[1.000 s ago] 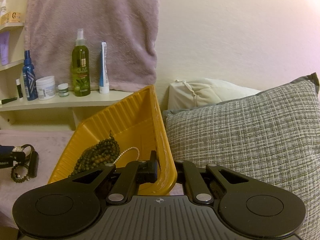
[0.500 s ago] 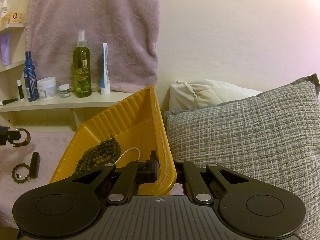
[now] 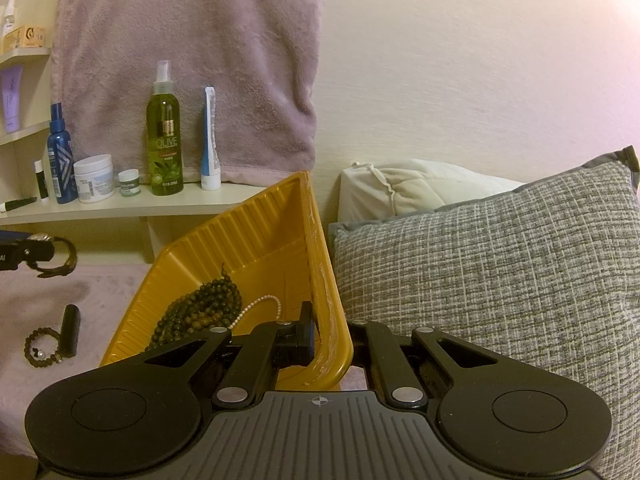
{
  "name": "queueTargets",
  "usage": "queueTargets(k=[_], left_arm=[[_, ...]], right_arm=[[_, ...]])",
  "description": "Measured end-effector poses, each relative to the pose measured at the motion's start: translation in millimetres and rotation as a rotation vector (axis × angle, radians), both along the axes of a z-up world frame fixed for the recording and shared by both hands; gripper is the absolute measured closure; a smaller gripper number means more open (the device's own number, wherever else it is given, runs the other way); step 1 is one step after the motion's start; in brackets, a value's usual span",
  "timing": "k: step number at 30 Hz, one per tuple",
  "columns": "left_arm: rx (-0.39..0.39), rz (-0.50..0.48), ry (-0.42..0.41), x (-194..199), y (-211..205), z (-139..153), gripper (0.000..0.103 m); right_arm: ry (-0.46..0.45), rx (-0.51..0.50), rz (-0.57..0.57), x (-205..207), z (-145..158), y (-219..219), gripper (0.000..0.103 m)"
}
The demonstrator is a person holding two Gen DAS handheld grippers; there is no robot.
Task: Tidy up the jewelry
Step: 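Carry the watch over the orange tray and open the left gripper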
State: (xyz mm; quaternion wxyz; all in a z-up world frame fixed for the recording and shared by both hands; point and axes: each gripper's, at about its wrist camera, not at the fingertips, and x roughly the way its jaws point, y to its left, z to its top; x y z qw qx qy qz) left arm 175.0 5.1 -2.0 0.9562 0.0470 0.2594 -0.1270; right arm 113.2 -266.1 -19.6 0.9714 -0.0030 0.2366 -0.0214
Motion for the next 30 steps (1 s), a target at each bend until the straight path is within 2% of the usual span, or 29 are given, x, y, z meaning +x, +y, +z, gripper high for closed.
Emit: queueTargets(k=[6, 13, 21, 26, 30], left_arm=[[-0.031, -0.071, -0.008, -1.4, -21.0, 8.5, 0.07], [-0.108, -0.184, 0.001, -7.1, -46.1, 13.3, 0.07], [-0.207, -0.402, 0.064, -20.3, -77.2, -1.1, 0.07], [-0.19, -0.492, 0.112, -25.7, -91.3, -12.8, 0.07], [-0.172, -0.518, 0.138, -27.3, -96.8, -20.4, 0.07]], right_arm=[[0.0, 0.0, -0.001, -0.1, 0.0, 0.1, 0.097], [-0.002, 0.002, 0.0, -0.2, 0.9, 1.1, 0.097], [-0.003, 0.006, 0.003, -0.4, -0.1, 0.4, 0.097], [-0.004, 0.006, 0.002, 0.2, -0.3, 0.0, 0.097], [-0.003, 0.006, 0.003, -0.1, -0.4, 0.1, 0.097]])
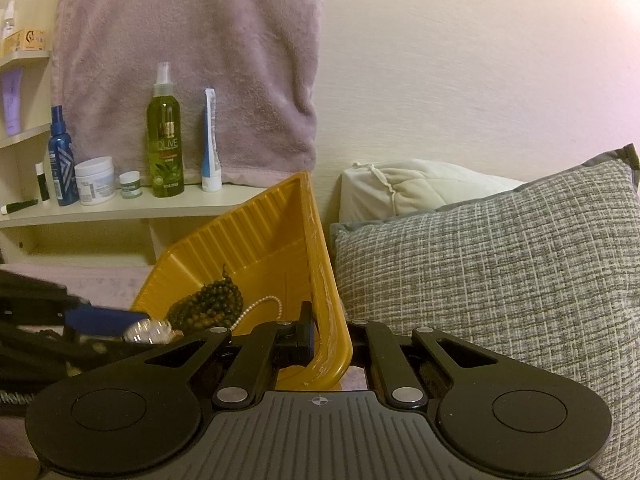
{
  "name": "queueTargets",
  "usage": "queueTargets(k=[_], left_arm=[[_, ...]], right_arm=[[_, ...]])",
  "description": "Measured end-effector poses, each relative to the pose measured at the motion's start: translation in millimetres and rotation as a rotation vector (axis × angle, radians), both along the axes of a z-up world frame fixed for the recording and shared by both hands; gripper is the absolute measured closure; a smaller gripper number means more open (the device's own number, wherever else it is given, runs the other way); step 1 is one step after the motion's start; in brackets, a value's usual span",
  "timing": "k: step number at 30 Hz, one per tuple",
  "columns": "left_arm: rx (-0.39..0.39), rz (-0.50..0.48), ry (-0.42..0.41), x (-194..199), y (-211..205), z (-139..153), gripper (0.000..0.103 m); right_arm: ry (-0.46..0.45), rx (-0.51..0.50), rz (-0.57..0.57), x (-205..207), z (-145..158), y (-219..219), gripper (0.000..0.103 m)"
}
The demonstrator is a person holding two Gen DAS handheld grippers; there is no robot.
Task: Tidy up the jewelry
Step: 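Carry the watch over the orange tray and open the left gripper, then return the left gripper to the towel and grasp the dark bead bracelet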
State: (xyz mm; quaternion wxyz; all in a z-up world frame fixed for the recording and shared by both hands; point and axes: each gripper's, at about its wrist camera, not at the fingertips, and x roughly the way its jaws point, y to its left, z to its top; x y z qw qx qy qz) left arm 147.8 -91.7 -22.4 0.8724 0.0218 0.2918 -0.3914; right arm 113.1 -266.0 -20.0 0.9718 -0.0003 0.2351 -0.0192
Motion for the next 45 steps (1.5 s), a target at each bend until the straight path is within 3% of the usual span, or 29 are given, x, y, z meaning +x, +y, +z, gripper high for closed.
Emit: queueTargets(k=[6, 10, 20, 26, 33, 45], left_arm=[[0.02, 0.004, 0.012, 0.2, 5.6, -6.2, 0.07], [0.004, 0.072, -0.019, 0.2, 23.9, 1.1, 0.07], [0.009, 0.546, -0.044, 17.0, 134.5, 11.6, 0.068], [0.05, 0.711, -0.012, 18.3, 185.6, -0.1, 0.068], [0.115, 0.727, -0.001, 5.4, 193.0, -20.0, 0.068], [0.2, 0.666, 0.026, 4.3, 162.2, -54.2, 0.068]], right_arm=[[-0.001, 0.0, 0.0, 0.0, -0.2, 0.0, 0.097], [-0.001, -0.001, 0.0, -0.1, -0.2, 0.4, 0.097], [-0.003, 0.005, 0.002, 1.1, -0.4, 0.6, 0.097], [-0.004, 0.002, 0.003, 0.1, -0.6, 0.4, 0.097], [-0.004, -0.002, 0.003, 0.4, -0.8, 0.2, 0.097], [-0.003, -0.007, 0.004, 0.1, -1.4, -0.2, 0.097]])
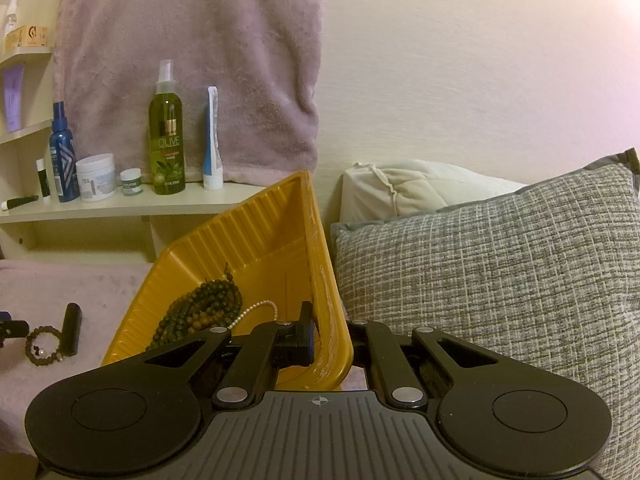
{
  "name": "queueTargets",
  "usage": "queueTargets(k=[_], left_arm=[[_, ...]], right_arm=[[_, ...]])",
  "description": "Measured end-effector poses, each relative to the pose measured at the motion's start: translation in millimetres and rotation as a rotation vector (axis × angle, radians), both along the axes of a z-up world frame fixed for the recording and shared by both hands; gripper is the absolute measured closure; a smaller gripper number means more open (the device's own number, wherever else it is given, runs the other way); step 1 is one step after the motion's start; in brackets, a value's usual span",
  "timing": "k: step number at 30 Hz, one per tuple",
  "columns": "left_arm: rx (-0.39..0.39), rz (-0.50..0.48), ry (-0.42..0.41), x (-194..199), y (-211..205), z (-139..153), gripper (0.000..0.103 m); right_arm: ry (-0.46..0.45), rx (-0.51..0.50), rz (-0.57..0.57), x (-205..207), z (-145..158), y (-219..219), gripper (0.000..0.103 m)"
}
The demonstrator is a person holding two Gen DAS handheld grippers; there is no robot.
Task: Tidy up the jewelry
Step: 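Return the left gripper to the towel and grasp the dark bead bracelet, then lift the dark bead bracelet with the left gripper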
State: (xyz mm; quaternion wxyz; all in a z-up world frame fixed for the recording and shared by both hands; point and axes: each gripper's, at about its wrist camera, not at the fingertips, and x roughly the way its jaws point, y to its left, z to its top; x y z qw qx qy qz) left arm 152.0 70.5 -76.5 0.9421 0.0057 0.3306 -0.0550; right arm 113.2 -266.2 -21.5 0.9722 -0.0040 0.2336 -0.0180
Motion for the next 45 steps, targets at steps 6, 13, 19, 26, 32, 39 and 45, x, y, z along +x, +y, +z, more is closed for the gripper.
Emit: queueTargets(k=[6, 13, 19, 26, 32, 39, 45], left_arm=[[0.028, 0.01, 0.034, 8.8, -7.2, -10.1, 0.084], [0.031, 0.011, 0.06, 12.5, -8.0, -12.1, 0.095], [0.014, 0.034, 0.036, 10.4, -1.7, -1.3, 0.098], [0.001, 0.044, -0.004, 10.1, 4.7, 18.4, 0.098], [-0.016, 0.046, -0.034, 10.7, 5.6, 30.7, 0.098], [-0.054, 0.038, -0.065, 11.2, 7.9, 44.3, 0.098], [-0.126, 0.029, -0.078, 12.3, 14.8, 55.7, 0.098]], right_arm=[[0.001, 0.002, -0.002, -0.4, -0.6, -0.7, 0.097], [0.001, 0.004, -0.004, -0.9, -0.6, -1.1, 0.097], [0.001, 0.004, -0.004, -0.7, -0.6, -0.7, 0.097], [0.001, 0.005, -0.004, -0.6, -0.2, -0.9, 0.097], [0.001, 0.004, -0.004, -0.7, -0.1, -1.2, 0.097], [0.0, 0.003, -0.003, -0.4, 0.3, -0.4, 0.097], [-0.001, 0.003, -0.003, -0.1, 1.0, 0.8, 0.097]])
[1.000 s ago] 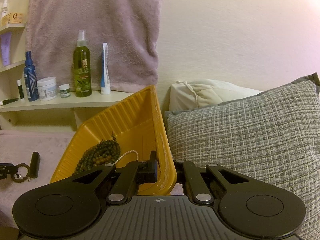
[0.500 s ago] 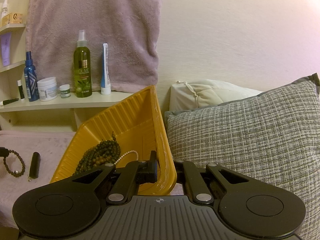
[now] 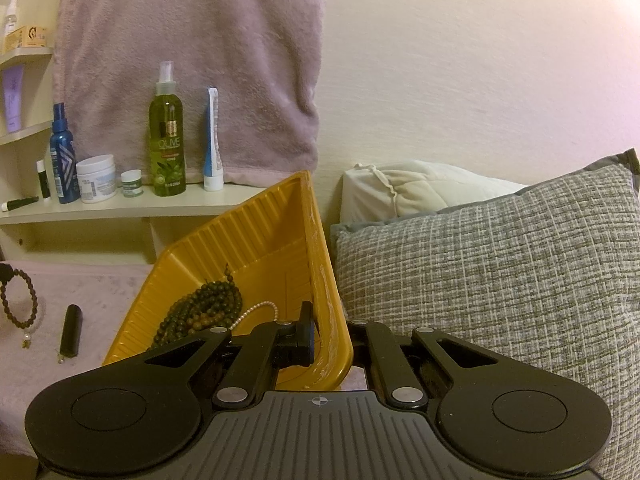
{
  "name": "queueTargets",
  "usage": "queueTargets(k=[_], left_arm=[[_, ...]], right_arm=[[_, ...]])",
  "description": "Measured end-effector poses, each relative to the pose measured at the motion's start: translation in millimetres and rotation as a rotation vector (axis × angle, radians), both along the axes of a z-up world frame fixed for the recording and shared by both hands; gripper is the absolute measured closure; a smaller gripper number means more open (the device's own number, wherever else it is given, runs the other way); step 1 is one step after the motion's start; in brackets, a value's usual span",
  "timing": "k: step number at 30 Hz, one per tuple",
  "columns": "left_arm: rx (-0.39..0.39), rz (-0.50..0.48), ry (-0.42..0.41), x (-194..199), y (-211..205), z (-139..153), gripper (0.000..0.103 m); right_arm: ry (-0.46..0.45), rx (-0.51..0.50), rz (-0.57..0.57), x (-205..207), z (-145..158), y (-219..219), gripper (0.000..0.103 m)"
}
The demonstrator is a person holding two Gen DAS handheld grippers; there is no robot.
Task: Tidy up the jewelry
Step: 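Lift the dark bead bracelet with the left gripper, then carry the bracelet over the orange tray and open the left gripper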
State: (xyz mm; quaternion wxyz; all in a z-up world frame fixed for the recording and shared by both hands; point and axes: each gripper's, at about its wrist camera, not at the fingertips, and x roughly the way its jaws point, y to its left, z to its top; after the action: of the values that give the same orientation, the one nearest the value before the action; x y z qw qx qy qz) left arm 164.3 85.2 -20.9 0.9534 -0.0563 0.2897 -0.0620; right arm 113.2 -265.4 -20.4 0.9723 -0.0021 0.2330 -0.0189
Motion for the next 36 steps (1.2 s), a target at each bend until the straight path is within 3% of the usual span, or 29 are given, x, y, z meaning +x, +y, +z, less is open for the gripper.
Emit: queueTargets(k=[9, 21, 33, 36], left_arm=[[-0.042, -0.034, -0.018, -0.5, -9.4, 13.1, 0.098], [-0.12, -0.26, -0.03, -5.1, -93.0, 26.6, 0.098], [-0.294, -0.506, 0.08, -2.8, -154.8, 22.7, 0.098], [-0.264, -0.529, 0.122, 0.5, -165.5, 12.1, 0.098]], right_arm=[[-0.002, 0.001, 0.001, 0.1, 0.4, 0.8, 0.097], [-0.003, 0.003, 0.003, -1.0, 1.0, 0.2, 0.097], [-0.001, 0.007, 0.004, -0.8, 2.3, 0.1, 0.097], [-0.001, 0.008, 0.004, -0.9, 2.0, -0.2, 0.097]])
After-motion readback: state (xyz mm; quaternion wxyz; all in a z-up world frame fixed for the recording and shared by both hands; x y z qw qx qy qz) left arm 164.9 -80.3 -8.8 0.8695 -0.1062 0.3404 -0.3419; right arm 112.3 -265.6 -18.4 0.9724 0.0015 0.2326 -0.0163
